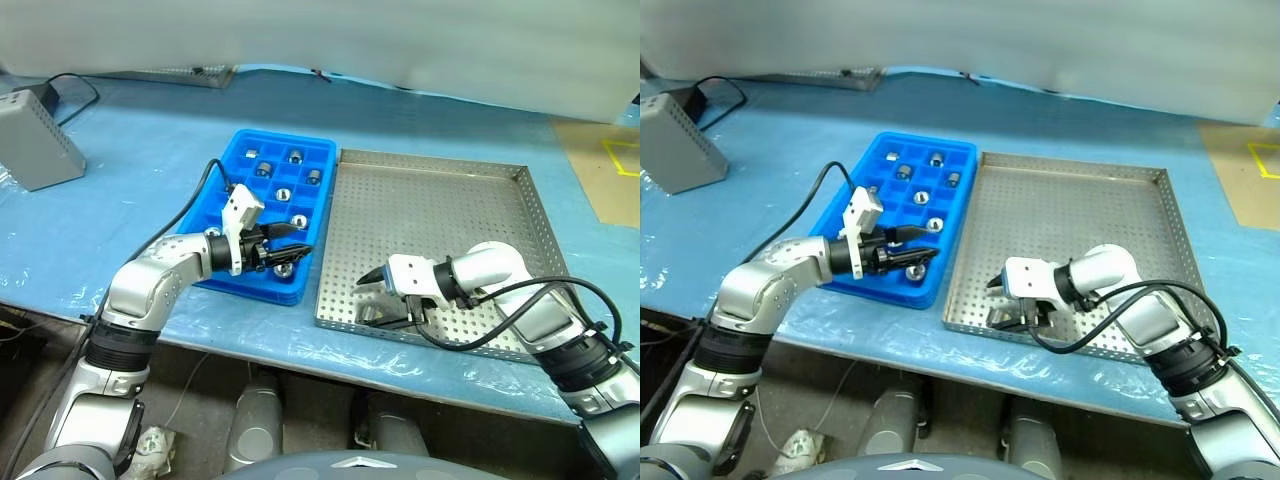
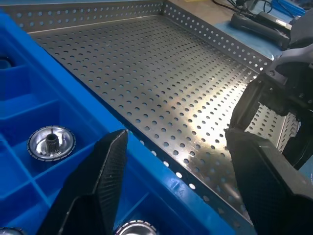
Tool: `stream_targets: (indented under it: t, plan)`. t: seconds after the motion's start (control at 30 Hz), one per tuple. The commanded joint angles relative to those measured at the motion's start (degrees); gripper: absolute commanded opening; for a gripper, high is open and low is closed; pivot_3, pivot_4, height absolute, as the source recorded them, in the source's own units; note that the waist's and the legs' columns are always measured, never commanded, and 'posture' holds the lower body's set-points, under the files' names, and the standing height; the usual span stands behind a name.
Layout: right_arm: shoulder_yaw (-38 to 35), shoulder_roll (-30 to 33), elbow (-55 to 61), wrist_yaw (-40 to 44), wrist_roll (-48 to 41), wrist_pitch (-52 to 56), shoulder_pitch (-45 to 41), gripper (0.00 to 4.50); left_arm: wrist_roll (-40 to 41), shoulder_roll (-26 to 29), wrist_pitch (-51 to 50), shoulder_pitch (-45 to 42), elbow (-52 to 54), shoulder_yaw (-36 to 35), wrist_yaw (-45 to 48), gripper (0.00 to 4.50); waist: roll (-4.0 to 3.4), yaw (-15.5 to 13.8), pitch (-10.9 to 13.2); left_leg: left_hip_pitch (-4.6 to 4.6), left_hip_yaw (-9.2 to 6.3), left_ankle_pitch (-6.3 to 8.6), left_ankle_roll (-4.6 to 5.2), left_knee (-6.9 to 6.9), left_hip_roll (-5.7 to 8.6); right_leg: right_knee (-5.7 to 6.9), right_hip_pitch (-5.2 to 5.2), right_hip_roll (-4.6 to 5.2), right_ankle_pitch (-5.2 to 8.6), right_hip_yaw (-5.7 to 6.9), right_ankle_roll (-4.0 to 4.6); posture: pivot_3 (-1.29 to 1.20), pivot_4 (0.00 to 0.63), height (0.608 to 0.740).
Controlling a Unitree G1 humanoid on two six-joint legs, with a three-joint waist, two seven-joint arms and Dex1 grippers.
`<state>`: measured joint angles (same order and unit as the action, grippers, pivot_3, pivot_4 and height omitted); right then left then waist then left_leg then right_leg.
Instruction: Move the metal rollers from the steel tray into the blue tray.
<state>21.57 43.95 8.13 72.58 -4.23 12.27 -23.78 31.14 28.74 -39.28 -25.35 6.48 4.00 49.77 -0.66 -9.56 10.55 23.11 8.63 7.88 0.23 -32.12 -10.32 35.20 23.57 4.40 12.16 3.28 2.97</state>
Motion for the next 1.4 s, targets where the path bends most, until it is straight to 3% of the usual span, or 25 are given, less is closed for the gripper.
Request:
stream_targets:
  t: [0.03,0.2,0.23,0.33,0.53,0.93,1.4]
  plan:
    - [1.5,-0.6,-3.6,1.5,1.4,-3.2,-0.3,3.58,-0.2,0.9,1.8,0.9,1.7,-1.9,0.1,3.36,0.00,-0.6,0.0,-0.01,0.00,0.00,0.00,0.00,0.00,-0.01,-0.02,0.00,0.00,0.00,0.00,0.34,0.150,0.740]
    - [1.2,-0.2,-4.1,1.9,1.4,-3.6,1.1,3.58,-0.7,1.3,3.1,2.1,1.2,-2.0,0.4,3.36,0.00,-1.2,0.0,-0.09,-0.01,0.01,0.00,0.00,-0.02,-0.02,-0.12,0.00,0.00,0.01,0.00,0.34,0.150,0.740]
    - [1.2,-0.1,-3.7,1.8,1.4,-3.5,1.6,3.40,-1.2,1.3,4.0,2.3,0.3,-1.8,0.9,3.36,0.00,-1.3,0.0,-0.13,-0.01,0.01,0.00,0.00,-0.02,-0.03,-0.16,0.00,0.01,0.01,0.00,0.34,0.150,0.740]
    - [0.8,0.0,-2.2,2.1,0.5,-2.8,2.6,2.73,-2.3,1.2,7.3,2.8,-3.3,-1.4,2.8,3.36,0.00,-1.6,0.0,-0.33,-0.02,0.01,0.00,0.03,-0.02,-0.06,-0.34,0.00,0.09,0.01,-0.15,0.32,0.150,0.740]
    - [-0.2,-0.6,-1.0,0.5,0.7,-1.1,2.5,0.74,-4.3,1.2,13.0,1.8,-10.4,-1.4,6.7,3.36,0.00,-1.8,0.0,-0.53,-0.01,0.00,-0.02,0.09,-0.04,-0.08,-0.44,0.00,0.21,-0.01,-0.36,0.31,0.150,0.740]
    - [-7.7,-8.6,-3.2,-7.6,-4.0,8.5,-11.4,0.71,-4.7,3.1,14.5,-2.9,-11.6,-6.3,4.9,3.36,0.01,-2.2,0.0,-0.51,0.00,-0.05,-0.10,0.17,-0.04,0.01,-0.34,0.00,0.05,-0.02,-0.08,0.33,0.150,0.740]
    - [-7.7,-23.7,-30.9,-20.3,1.5,-5.6,-27.0,0.71,0.8,7.1,-1.3,-4.4,1.2,-15.4,-7.0,3.36,0.02,-2.3,0.0,0.52,-0.02,-0.08,-0.15,-0.01,-0.05,0.32,0.71,0.00,-0.06,0.03,0.16,0.49,0.150,0.740]
